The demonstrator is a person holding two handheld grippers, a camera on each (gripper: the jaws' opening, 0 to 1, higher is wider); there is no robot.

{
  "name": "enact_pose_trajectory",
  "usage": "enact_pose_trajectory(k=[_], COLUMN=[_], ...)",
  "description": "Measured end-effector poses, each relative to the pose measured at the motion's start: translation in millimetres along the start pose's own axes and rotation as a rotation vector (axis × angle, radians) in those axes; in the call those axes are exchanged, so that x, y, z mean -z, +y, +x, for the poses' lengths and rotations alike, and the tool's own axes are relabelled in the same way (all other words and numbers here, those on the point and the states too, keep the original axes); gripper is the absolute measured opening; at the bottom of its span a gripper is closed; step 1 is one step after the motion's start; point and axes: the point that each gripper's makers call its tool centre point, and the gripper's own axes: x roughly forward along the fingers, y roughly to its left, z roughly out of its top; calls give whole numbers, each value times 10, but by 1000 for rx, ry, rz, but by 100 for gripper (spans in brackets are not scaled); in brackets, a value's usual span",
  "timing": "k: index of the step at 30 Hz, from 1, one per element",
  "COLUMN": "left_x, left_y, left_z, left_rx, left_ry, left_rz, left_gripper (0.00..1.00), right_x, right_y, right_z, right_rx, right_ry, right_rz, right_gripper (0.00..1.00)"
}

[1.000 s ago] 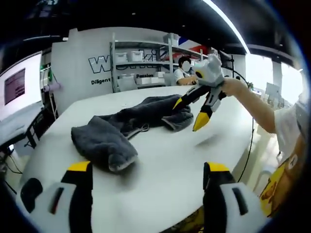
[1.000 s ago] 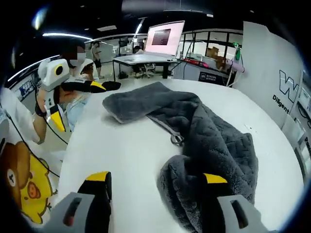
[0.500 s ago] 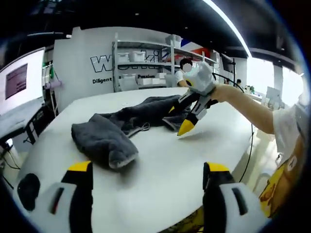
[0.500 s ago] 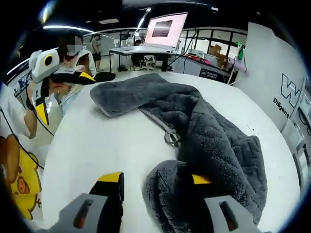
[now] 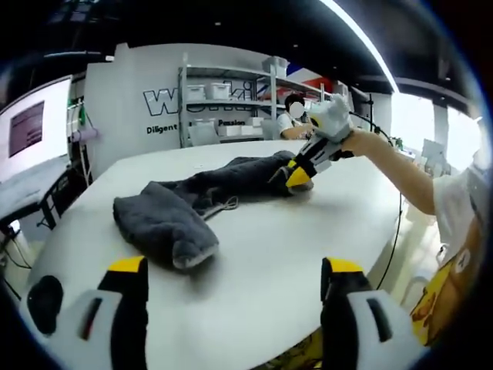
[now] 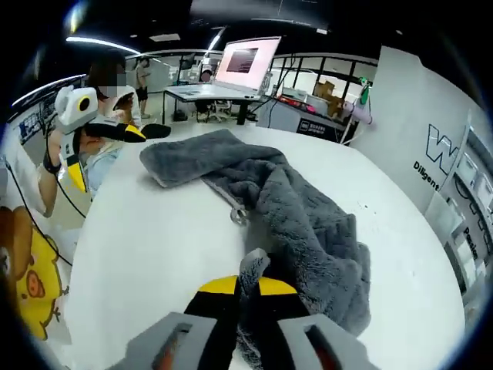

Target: Fold the towel on the table until its edges align and the towel forms a compact rectangular stack.

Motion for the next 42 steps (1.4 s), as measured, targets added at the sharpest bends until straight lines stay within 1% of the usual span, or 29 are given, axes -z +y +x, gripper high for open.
enact_pose_trajectory(k=[2, 7, 8, 9, 10, 14, 19, 25, 31, 34, 37, 40, 42], left_x=[-10, -18, -20, -21, -25, -44, -64, -67, -51, -45, -42, -38, -33], left_y=[1, -6, -10, -12, -17, -35, -36, -35, -30, -34, -40, -59, -72], left_z=[3, 20, 22, 24, 26, 28, 18, 10, 11, 20, 31, 46, 53], left_rx=[0, 4, 5, 6, 7, 13, 12, 12, 13, 14, 16, 21, 25], left_ry=[-2, 0, -1, -1, 0, -1, -4, -5, -5, -6, -8, -8, -9], left_rz=[1, 3, 4, 3, 4, 8, 9, 9, 9, 8, 7, 8, 8], left_gripper=[97, 97, 97, 97, 97, 97, 96, 96, 96, 96, 96, 96, 96], right_x=[-46, -90, -116, -120, -137, -202, -312, -395, -405, -362, -286, -194, -106], right_y=[-126, -396, -477, -496, -564, -714, -836, -970, -1026, -1061, -1077, -1072, -1050], right_z=[-210, -621, -735, -763, -870, -1157, -1405, -1635, -1814, -1896, -1949, -1957, -1946], right_rx=[49, 165, 203, 212, 243, 319, 389, 481, 531, 557, 568, 563, 543], right_ry=[-38, -89, -111, -114, -127, -166, -229, -274, -297, -299, -285, -259, -244], right_rz=[15, 27, 31, 32, 29, 16, 4, -11, -10, -3, 0, -5, -4], right_gripper=[6, 6, 6, 6, 6, 6, 6, 6, 6, 6, 6, 6, 6])
